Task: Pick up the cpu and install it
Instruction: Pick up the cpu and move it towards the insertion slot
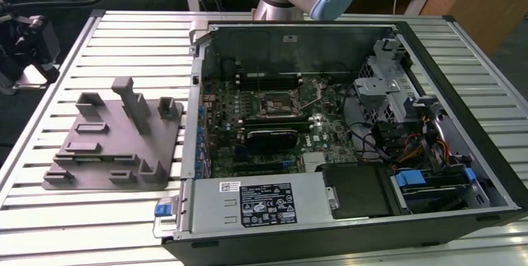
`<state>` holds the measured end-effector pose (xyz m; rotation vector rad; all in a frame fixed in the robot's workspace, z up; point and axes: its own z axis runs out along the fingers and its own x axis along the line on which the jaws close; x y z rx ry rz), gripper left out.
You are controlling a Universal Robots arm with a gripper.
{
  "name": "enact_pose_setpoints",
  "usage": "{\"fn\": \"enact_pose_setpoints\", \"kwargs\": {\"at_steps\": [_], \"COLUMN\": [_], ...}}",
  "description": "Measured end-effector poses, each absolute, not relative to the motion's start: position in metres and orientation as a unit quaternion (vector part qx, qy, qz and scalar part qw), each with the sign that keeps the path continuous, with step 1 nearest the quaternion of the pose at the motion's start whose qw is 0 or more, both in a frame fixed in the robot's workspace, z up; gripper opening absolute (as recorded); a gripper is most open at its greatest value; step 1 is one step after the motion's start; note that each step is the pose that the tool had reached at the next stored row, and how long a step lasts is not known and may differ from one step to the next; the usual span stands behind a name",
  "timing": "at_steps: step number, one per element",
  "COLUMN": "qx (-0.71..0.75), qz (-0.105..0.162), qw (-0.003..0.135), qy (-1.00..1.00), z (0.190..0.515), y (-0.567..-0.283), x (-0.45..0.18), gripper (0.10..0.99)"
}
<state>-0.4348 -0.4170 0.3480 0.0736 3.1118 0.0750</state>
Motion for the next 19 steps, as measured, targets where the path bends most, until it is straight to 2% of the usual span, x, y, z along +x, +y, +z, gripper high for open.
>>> {"fn": "enact_pose_setpoints", "kwargs": {"at_steps": [8,19], "qx": [0.024,0.024], "qz": [0.024,0.024], "qw": [0.015,0.015], "qy": [0.999,0.999], "z": [0.369,0.369], "y": [-0.417,-0.417], "x": [-0.435,-0.429], "gripper": [0.541,0.541]}}
